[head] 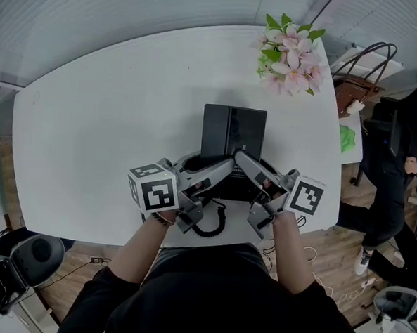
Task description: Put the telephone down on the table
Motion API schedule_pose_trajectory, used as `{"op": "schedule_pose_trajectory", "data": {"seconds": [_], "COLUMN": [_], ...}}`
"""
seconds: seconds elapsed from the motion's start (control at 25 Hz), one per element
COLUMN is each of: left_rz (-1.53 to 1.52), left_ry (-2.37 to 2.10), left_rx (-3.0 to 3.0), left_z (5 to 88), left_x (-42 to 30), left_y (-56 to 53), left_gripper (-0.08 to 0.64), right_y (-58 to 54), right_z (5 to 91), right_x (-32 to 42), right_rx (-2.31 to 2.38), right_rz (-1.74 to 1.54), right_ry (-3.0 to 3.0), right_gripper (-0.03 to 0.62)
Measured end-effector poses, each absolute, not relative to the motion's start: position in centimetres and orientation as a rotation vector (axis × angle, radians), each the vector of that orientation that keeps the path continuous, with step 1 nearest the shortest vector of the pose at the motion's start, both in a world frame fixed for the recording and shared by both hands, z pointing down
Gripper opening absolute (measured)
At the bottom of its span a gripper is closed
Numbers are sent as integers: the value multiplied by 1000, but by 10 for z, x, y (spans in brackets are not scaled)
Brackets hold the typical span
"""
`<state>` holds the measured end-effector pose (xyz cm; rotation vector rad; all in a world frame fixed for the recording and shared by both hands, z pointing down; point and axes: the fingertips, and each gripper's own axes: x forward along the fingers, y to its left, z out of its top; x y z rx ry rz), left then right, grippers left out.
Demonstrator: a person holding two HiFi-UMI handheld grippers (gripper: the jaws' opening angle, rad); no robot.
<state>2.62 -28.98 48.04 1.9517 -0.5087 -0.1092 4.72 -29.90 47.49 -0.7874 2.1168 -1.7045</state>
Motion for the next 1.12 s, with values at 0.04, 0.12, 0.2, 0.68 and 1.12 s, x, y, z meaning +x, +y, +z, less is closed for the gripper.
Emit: {"op": "schedule_pose_trajectory", "data": {"seconds": [0.04,0.12,0.2,0.68,1.12], "left_rz": [-100,-85,-77,-22,37], "left_ry": [-512,-512,-512,-560,-598], "left_rx": [1952,1949,1946,1956,1948], "left_z": [481,483,484,489,495], "left_x": [26,26,26,24,20], "left_y": [-289,-288,-288,-285,-282], "left_gripper": [238,242,243,258,272], "right_y": [-299,-297,-296,-294,-293], "right_z": [476,478,479,487,491], "right_x": [47,47,49,55,60], "right_rx": [-790,-797,-815,-935,-1037], "right_rz": [-1707,-1714,-1713,-1686,-1645], "right_ry": [2122,2126,2134,2213,2291], "right_gripper": [173,175,176,195,206]}}
